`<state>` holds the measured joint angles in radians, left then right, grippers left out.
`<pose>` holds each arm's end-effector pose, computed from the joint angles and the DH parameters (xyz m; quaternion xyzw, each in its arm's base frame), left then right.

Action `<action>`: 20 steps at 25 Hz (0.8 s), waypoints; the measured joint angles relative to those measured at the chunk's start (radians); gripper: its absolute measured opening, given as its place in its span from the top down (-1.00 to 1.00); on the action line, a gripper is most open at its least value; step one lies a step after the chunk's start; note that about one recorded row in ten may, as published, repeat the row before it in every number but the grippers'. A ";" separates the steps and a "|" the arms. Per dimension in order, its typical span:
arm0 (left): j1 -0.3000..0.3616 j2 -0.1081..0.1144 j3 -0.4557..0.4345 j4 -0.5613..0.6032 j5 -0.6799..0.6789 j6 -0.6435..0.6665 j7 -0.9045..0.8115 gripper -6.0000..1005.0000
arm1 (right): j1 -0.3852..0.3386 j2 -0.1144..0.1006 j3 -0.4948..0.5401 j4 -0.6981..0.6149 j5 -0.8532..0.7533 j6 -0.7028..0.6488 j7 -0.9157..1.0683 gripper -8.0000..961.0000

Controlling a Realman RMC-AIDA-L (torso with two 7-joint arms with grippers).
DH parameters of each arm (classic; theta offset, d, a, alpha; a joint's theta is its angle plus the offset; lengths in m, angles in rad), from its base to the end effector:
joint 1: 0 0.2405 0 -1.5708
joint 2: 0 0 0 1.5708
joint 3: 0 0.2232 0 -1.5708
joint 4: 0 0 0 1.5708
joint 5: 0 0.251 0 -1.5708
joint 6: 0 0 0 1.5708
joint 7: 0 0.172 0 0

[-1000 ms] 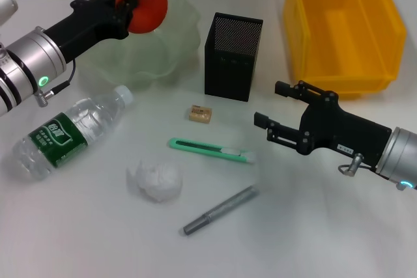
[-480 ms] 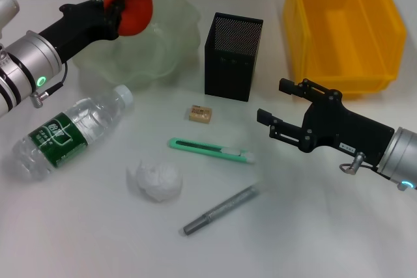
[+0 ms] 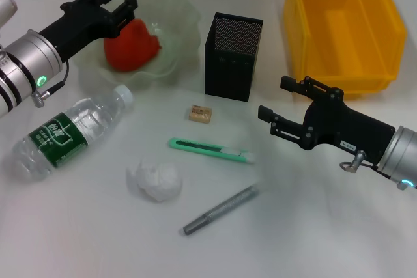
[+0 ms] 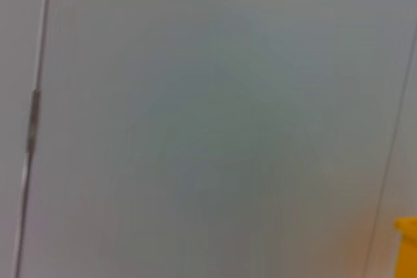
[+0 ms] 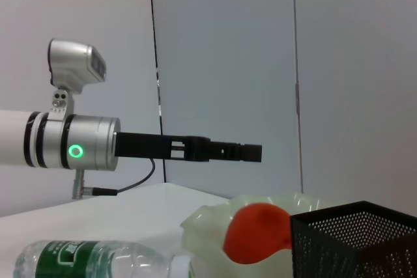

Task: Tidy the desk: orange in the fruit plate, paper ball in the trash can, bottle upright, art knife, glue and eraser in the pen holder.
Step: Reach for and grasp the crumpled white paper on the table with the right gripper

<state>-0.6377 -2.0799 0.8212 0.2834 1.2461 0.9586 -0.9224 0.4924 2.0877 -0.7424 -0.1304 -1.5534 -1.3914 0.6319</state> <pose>-0.2673 0.4396 -0.0273 -0.8177 -0.2712 -0.3011 0.4089 0.2759 0.3199 -0.0818 -0.8934 0.1461 0.3239 0.2750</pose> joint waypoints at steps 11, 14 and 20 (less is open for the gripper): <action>0.079 0.020 0.032 0.057 0.022 0.386 -0.133 -0.56 | 0.002 -0.001 0.000 0.003 0.027 -0.004 0.011 -0.54; 0.155 0.041 0.146 0.146 0.034 0.572 -0.189 -0.65 | 0.005 -0.003 0.000 -0.001 0.027 -0.011 0.020 -0.54; 0.221 0.079 0.183 0.219 0.158 0.746 -0.244 -0.66 | 0.010 -0.005 -0.001 -0.027 0.027 -0.024 0.071 -0.54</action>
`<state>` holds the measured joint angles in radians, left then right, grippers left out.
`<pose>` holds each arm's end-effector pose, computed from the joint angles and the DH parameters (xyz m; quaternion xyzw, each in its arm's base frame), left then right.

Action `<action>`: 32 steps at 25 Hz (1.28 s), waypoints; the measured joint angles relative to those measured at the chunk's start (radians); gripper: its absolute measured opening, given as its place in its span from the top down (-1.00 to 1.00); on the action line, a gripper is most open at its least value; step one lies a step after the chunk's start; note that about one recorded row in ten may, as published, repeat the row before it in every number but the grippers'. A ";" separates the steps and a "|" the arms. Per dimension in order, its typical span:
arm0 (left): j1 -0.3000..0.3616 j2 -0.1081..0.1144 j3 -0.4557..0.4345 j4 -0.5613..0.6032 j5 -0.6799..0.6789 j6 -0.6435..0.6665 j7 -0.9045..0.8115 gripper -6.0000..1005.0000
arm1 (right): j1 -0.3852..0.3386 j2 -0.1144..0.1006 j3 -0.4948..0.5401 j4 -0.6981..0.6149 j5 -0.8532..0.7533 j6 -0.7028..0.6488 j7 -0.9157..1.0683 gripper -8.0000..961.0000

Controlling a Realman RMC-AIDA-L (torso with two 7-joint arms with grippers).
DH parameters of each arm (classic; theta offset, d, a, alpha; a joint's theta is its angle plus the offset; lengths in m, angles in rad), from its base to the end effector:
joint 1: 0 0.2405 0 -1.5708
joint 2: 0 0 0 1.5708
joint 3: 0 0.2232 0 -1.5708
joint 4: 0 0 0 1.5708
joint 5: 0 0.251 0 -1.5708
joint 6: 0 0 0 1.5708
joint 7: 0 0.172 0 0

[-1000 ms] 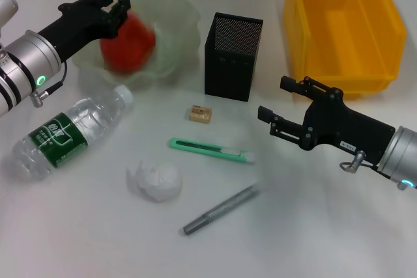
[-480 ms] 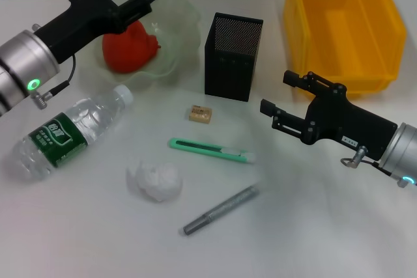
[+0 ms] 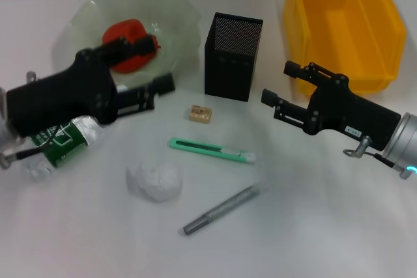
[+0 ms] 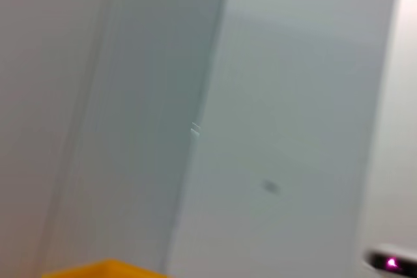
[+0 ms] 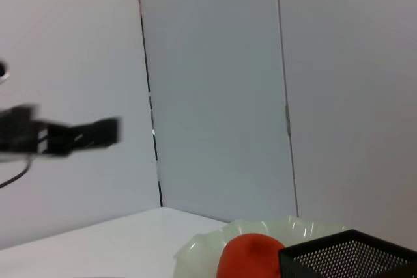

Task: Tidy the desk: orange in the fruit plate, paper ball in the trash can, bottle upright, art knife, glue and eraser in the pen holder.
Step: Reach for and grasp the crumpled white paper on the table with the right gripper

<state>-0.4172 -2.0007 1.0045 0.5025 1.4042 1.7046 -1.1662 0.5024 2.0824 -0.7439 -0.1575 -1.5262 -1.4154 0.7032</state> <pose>-0.2312 0.3254 0.0065 -0.8906 -0.1461 -0.4132 0.1212 0.2692 0.3299 -0.0699 -0.8833 0.1584 0.3465 0.2731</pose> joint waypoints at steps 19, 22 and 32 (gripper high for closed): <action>-0.015 0.021 -0.048 0.000 0.220 0.012 -0.044 -0.64 | -0.006 -0.014 -0.021 -0.187 -0.180 -0.089 0.301 -0.54; -0.019 0.019 -0.049 0.000 0.242 0.016 -0.044 -0.64 | -0.002 -0.015 -0.022 -0.202 -0.214 -0.103 0.316 -0.54; 0.005 0.037 -0.062 0.007 0.269 0.037 -0.024 -0.64 | 0.056 -0.038 -0.025 -0.291 -0.297 -0.240 0.417 -0.54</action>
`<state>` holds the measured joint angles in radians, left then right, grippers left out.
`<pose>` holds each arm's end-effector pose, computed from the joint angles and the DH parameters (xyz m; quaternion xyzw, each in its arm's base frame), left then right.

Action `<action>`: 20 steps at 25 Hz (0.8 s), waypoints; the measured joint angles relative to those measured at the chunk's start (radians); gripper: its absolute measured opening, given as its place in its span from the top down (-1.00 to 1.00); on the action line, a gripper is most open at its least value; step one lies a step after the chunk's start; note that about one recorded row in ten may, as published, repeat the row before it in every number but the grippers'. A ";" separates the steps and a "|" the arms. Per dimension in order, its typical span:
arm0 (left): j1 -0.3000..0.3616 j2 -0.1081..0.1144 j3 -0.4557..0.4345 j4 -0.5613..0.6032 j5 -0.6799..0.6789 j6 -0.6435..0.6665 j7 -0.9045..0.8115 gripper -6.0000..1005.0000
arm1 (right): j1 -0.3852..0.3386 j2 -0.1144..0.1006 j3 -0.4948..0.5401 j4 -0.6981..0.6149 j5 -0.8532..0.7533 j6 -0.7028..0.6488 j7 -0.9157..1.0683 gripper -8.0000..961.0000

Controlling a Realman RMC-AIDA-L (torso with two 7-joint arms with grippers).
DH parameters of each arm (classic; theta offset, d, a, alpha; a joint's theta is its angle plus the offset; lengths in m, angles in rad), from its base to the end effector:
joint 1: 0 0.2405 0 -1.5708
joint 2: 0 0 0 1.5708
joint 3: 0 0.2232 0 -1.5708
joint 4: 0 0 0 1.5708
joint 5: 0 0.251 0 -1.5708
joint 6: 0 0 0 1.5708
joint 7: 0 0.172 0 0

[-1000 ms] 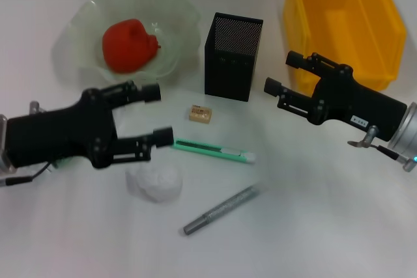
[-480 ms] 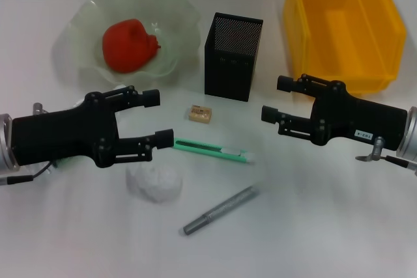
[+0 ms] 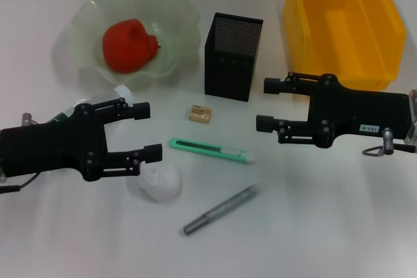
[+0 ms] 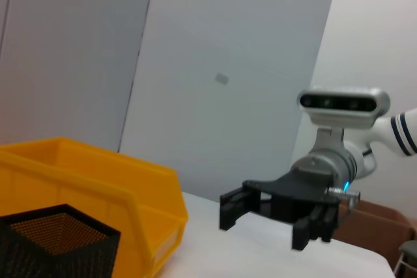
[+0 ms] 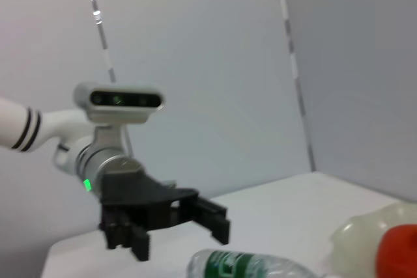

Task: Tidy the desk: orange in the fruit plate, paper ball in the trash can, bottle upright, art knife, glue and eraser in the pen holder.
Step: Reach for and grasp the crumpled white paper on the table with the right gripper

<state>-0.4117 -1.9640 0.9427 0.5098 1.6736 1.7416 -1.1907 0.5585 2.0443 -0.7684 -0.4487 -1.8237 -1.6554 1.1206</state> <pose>-0.2615 0.3044 0.0020 -0.9318 -0.1596 -0.3188 0.0673 0.2297 0.3366 -0.0286 -0.9345 0.1267 0.3215 0.0859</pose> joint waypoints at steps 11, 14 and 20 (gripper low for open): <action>-0.005 -0.004 0.003 0.024 0.054 -0.011 0.010 -0.63 | 0.048 -0.005 0.010 -0.044 -0.119 -0.012 0.078 -0.54; -0.032 -0.021 -0.001 0.034 0.156 -0.075 -0.003 -0.63 | 0.038 -0.005 0.010 -0.054 -0.117 -0.010 0.093 -0.54; -0.049 -0.037 0.005 0.039 0.245 -0.149 0.002 -0.62 | 0.036 -0.004 0.003 -0.054 -0.152 0.030 0.125 -0.54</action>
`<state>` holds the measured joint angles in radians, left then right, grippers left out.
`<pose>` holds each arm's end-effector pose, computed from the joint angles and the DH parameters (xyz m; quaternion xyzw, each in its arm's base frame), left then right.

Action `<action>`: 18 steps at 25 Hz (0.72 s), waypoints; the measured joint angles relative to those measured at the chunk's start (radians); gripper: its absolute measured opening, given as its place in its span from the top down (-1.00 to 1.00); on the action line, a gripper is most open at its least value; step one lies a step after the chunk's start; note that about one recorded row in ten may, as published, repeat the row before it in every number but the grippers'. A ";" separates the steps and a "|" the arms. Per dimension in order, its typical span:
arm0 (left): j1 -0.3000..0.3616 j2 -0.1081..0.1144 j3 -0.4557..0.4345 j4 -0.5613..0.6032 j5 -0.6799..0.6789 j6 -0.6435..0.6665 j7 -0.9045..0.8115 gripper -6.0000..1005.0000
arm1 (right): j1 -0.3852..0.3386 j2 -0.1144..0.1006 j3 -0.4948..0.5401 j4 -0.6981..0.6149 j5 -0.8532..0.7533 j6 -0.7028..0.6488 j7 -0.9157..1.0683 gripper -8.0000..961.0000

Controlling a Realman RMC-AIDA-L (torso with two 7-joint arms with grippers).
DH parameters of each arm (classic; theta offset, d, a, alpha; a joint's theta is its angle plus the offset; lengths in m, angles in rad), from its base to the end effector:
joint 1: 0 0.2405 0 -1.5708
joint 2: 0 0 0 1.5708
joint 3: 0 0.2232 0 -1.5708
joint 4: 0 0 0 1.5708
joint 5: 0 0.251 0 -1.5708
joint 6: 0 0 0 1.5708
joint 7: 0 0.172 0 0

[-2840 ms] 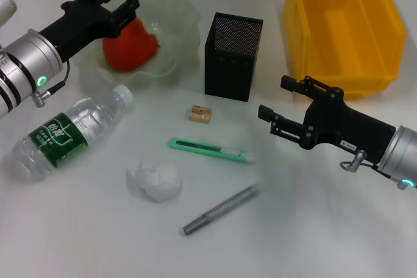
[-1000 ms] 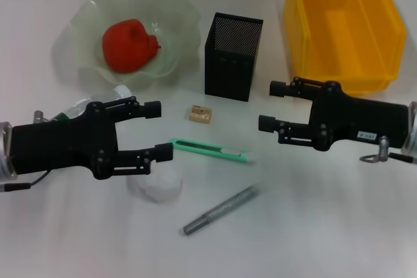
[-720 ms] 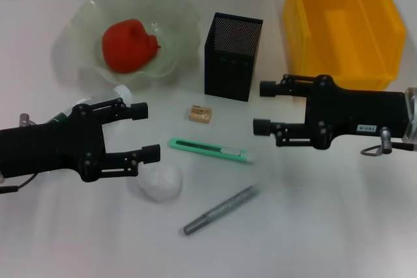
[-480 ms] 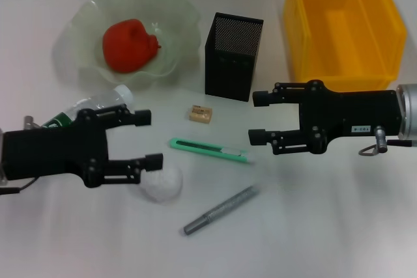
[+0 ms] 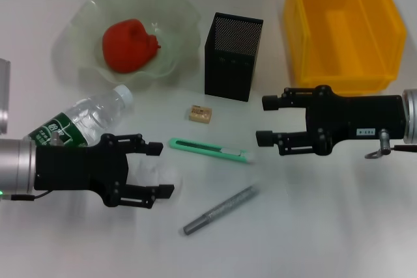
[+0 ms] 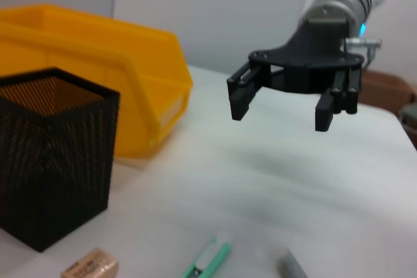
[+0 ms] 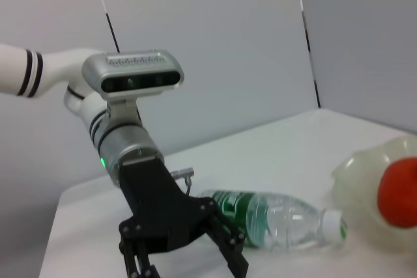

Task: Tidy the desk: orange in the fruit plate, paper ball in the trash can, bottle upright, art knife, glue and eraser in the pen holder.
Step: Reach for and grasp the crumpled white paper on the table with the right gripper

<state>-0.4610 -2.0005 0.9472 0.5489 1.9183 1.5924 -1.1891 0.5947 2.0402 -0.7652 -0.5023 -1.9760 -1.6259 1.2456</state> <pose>-0.2761 0.3142 -0.0304 -0.9688 -0.1467 -0.1921 0.0548 0.2339 0.3432 -0.0318 -0.9547 0.1529 0.2498 0.0525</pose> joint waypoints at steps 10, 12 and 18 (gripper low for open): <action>-0.012 -0.030 0.004 0.043 0.105 -0.048 0.007 -0.62 | -0.010 0.005 -0.002 -0.002 -0.027 -0.001 -0.001 -0.54; -0.013 -0.040 0.004 0.052 0.126 -0.078 0.006 -0.62 | -0.010 0.005 -0.003 -0.003 -0.036 0.000 -0.001 -0.54; -0.022 -0.049 0.004 0.059 0.155 -0.109 -0.002 -0.61 | -0.007 0.006 -0.003 -0.010 -0.089 -0.011 0.000 -0.54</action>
<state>-0.4827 -2.0495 0.9512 0.6077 2.0732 1.4835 -1.1910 0.5876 2.0458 -0.7686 -0.5118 -2.0647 -1.6364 1.2457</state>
